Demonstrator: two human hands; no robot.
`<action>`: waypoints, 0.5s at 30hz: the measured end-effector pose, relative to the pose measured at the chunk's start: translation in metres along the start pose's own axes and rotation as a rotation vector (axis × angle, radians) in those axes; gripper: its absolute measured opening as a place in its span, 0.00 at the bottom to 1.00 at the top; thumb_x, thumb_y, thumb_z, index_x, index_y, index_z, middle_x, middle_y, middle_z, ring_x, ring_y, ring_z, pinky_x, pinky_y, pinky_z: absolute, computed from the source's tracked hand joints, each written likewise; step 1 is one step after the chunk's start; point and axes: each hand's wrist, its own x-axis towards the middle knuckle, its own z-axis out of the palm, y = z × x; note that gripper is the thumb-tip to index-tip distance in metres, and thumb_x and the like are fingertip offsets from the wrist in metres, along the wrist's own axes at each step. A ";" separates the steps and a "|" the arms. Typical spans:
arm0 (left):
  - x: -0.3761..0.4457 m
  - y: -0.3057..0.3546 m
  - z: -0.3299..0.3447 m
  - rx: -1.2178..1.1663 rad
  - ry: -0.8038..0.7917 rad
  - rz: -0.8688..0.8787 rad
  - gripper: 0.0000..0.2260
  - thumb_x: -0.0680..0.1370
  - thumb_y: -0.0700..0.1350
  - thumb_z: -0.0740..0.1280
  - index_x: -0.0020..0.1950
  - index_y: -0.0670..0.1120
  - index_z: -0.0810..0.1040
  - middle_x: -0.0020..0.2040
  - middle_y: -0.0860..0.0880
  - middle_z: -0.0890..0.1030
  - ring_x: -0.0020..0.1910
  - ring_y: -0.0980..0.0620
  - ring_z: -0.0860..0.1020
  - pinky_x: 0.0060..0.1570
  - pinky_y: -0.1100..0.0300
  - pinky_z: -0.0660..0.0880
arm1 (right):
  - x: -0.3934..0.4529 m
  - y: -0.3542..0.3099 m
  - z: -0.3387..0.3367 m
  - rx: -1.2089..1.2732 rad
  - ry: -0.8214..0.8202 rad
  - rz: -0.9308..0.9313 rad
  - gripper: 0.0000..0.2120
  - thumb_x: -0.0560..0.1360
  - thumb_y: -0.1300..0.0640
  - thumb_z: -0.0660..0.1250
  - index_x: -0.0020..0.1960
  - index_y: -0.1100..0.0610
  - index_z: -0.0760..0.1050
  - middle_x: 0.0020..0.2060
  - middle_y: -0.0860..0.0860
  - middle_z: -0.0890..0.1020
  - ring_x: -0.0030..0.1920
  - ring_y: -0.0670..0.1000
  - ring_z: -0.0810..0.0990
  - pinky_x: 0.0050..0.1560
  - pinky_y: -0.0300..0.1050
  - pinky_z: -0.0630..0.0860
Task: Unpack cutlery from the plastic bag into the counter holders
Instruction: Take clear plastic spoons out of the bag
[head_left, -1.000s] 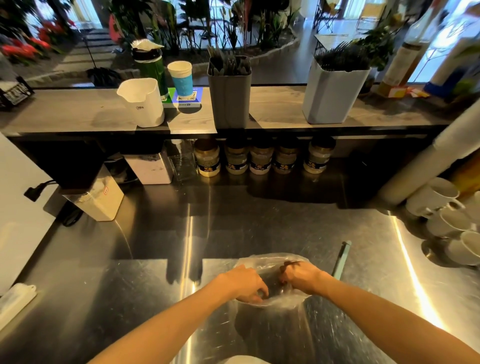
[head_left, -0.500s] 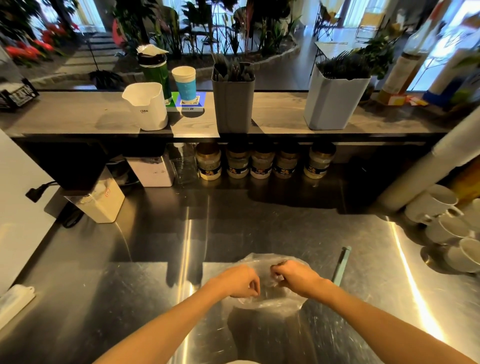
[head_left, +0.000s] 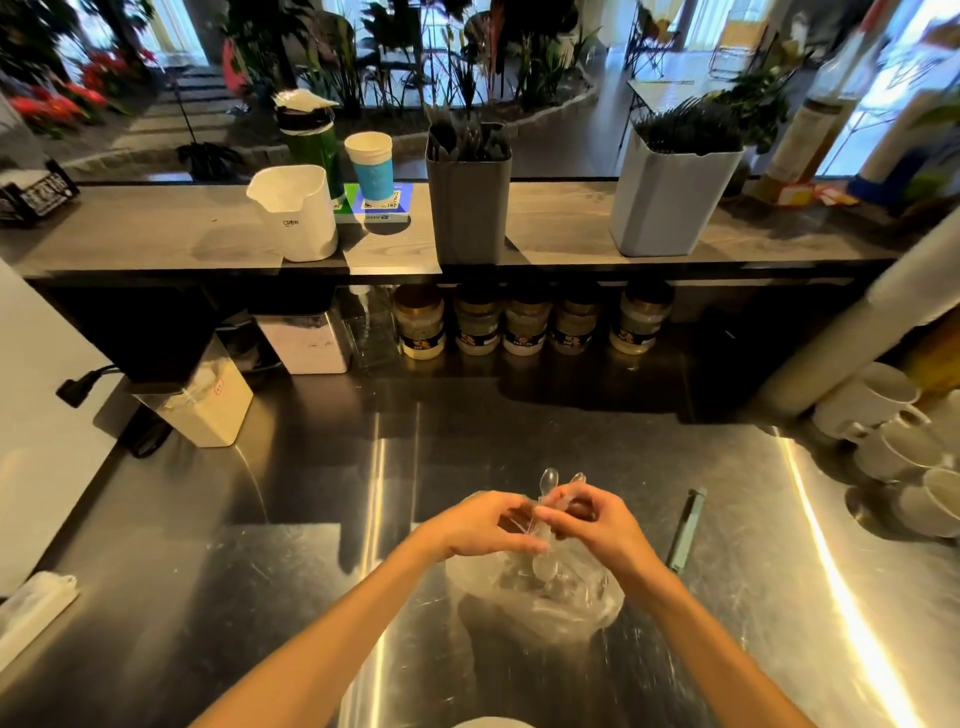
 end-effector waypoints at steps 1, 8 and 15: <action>-0.001 0.002 0.002 0.004 0.018 0.000 0.28 0.71 0.66 0.72 0.66 0.54 0.78 0.57 0.54 0.83 0.56 0.56 0.81 0.61 0.51 0.79 | 0.000 -0.004 0.001 0.046 0.010 0.003 0.10 0.72 0.60 0.78 0.49 0.64 0.82 0.47 0.58 0.86 0.47 0.58 0.86 0.47 0.46 0.83; -0.008 0.024 0.011 -0.284 0.024 0.058 0.14 0.84 0.48 0.62 0.69 0.48 0.71 0.54 0.46 0.84 0.50 0.54 0.84 0.55 0.56 0.81 | -0.002 -0.030 0.007 0.103 0.014 -0.004 0.11 0.74 0.56 0.76 0.52 0.61 0.81 0.46 0.56 0.87 0.49 0.55 0.87 0.52 0.47 0.83; -0.014 0.027 0.011 -0.396 0.044 0.033 0.14 0.86 0.48 0.56 0.67 0.44 0.72 0.45 0.52 0.80 0.41 0.56 0.78 0.47 0.59 0.76 | 0.003 -0.037 0.003 0.074 0.069 0.011 0.11 0.75 0.48 0.74 0.52 0.53 0.85 0.47 0.54 0.87 0.51 0.54 0.85 0.53 0.46 0.82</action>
